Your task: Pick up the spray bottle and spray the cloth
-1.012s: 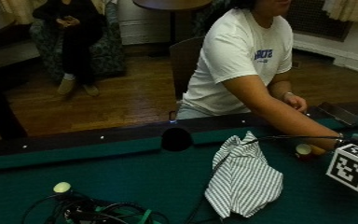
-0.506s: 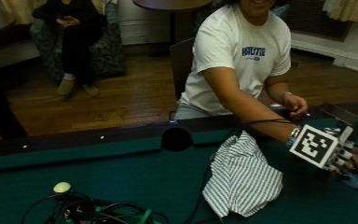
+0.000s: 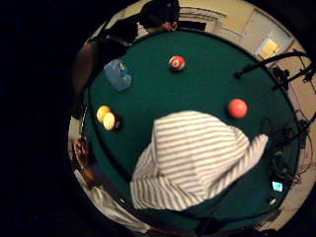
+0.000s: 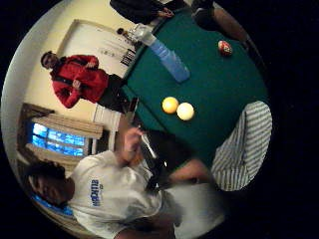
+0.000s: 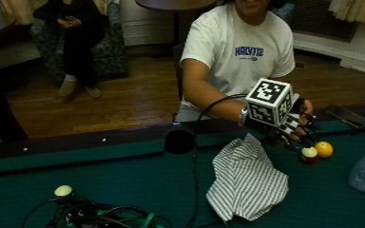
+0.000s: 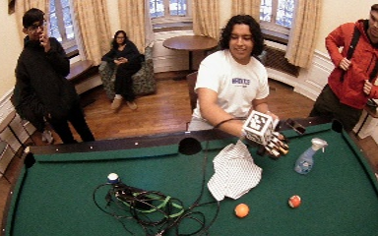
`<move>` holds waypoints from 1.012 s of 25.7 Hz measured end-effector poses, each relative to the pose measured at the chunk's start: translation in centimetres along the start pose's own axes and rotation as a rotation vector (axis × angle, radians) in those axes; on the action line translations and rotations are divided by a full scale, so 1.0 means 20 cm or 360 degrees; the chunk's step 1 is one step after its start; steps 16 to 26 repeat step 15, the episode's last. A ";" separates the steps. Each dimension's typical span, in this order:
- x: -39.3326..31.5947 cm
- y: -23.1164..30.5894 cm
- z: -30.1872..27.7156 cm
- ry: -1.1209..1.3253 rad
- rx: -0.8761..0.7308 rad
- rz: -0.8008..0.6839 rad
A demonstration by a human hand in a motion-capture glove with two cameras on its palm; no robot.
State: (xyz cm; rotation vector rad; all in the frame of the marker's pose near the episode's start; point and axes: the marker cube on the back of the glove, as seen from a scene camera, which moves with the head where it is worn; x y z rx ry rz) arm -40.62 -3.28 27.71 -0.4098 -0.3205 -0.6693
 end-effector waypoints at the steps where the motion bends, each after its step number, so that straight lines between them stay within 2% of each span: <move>1: 0.01 0.04 -0.03 0.0051 -0.0012 -0.0013; 6: 0.02 0.21 -0.11 0.0223 -0.0056 -0.0075; 14: 0.03 0.40 -0.19 0.0273 -0.0054 -0.0116; 26: 0.03 0.41 -0.20 0.0276 -0.0054 -0.0117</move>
